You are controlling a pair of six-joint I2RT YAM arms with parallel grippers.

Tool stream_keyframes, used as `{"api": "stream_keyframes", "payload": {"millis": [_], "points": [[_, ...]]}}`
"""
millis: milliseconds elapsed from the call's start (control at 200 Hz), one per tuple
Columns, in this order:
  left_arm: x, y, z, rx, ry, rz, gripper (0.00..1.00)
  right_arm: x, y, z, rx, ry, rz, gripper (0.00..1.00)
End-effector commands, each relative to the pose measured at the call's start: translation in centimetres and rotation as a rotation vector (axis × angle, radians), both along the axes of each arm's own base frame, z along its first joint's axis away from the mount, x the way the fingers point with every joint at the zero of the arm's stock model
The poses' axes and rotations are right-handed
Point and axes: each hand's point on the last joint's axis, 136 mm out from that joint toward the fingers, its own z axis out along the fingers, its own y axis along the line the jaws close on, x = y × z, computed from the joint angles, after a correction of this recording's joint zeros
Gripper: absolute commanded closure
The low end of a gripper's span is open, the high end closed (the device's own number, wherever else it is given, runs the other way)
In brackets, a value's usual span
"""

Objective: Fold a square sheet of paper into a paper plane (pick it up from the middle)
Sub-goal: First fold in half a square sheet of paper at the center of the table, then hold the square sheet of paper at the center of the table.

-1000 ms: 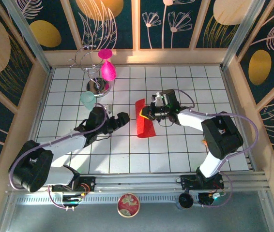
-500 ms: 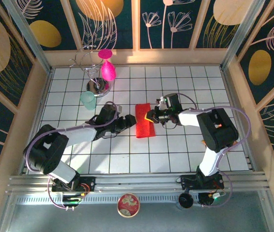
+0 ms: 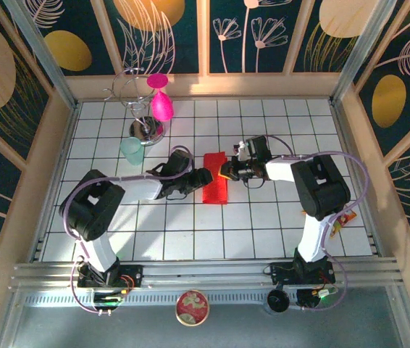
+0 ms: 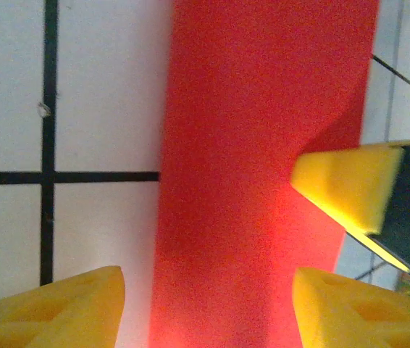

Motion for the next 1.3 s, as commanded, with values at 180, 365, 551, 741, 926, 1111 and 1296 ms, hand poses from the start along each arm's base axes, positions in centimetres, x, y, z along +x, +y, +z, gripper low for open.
{"api": "stream_keyframes", "payload": {"millis": [180, 365, 551, 741, 926, 1111, 1296], "points": [[1.4, -0.5, -1.3, 0.081, 0.022, 0.013, 0.44, 0.0, 0.0, -0.2, 0.013, 0.008, 0.026, 1.0], [1.2, -0.4, -2.7, 0.121, 0.055, 0.006, 0.51, 0.0, -0.1, -0.2, 0.014, 0.012, 0.018, 1.0], [0.4, 0.9, -5.0, 0.202, 0.098, 0.015, 0.57, 0.6, -1.4, 0.3, -0.07, -0.02, -0.038, 0.87], [-1.0, 1.6, -7.5, 0.283, 0.14, -0.009, 0.61, 0.8, -4.3, 1.6, -0.186, -0.086, -0.146, 0.75], [-1.8, 2.5, -9.1, 0.336, 0.165, -0.022, 0.63, 0.8, -5.8, 2.0, -0.214, -0.104, -0.208, 0.76], [-1.8, 2.4, -9.7, 0.344, 0.18, -0.021, 0.61, 0.6, -5.5, 1.7, -0.192, -0.091, -0.203, 0.77], [-2.0, 2.1, -10.5, 0.362, 0.196, -0.035, 0.58, 0.4, -4.8, 1.7, -0.146, -0.088, -0.18, 0.77]]}}
